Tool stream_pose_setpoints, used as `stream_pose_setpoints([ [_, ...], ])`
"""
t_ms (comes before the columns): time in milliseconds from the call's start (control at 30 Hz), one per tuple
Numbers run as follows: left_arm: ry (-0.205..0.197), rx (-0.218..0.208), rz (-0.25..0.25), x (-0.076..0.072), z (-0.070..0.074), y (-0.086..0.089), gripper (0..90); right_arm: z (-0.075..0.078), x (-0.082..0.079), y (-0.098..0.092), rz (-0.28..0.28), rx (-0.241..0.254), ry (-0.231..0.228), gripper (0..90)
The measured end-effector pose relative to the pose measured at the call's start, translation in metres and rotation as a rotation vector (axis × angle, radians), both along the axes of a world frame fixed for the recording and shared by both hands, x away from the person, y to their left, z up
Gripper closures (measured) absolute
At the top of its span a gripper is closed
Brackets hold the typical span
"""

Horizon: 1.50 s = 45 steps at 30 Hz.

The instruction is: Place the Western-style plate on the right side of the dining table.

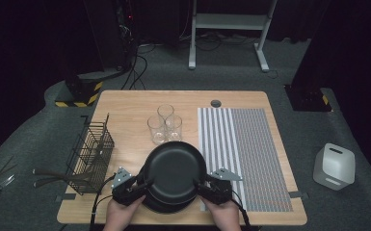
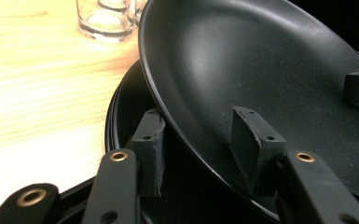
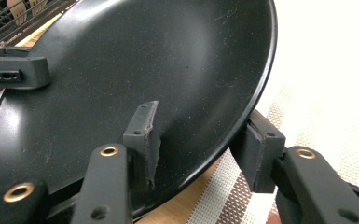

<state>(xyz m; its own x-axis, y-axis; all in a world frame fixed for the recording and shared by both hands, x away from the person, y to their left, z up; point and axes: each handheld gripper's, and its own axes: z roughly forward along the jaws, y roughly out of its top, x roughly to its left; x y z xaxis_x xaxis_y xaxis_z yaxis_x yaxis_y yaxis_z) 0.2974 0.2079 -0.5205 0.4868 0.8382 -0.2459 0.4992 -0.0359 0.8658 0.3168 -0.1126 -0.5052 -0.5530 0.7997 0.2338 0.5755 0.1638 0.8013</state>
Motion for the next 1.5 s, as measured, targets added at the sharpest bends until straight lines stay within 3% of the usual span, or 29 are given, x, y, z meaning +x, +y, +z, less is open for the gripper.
stream_pose_setpoints([
  [133, -0.048, 0.017, 0.020, -0.004, 0.003, -0.002, 59.5, 0.003, -0.001, 0.001, -0.008, -0.013, -0.022, 55.3],
  [300, -0.061, 0.031, 0.029, -0.005, 0.003, -0.002, 59.7, 0.003, -0.002, 0.002, -0.013, -0.007, -0.033, 56.5],
  [767, -0.086, 0.004, 0.064, -0.007, 0.008, 0.002, 65.5, 0.008, -0.002, 0.004, -0.017, -0.003, -0.068, 61.2],
  [1033, -0.122, -0.013, 0.089, -0.009, 0.010, 0.005, 68.3, 0.012, -0.002, 0.007, -0.015, 0.004, -0.090, 63.4],
  [1233, -0.091, -0.032, 0.083, -0.005, 0.010, 0.008, 68.7, 0.013, -0.002, 0.008, -0.019, 0.017, -0.092, 64.6],
  [1367, -0.110, -0.034, 0.092, -0.007, 0.012, 0.008, 69.9, 0.013, -0.001, 0.009, -0.018, 0.022, -0.090, 64.7],
  [1500, -0.095, -0.043, 0.091, -0.005, 0.012, 0.009, 70.4, 0.014, -0.001, 0.008, -0.015, 0.023, -0.095, 65.3],
])
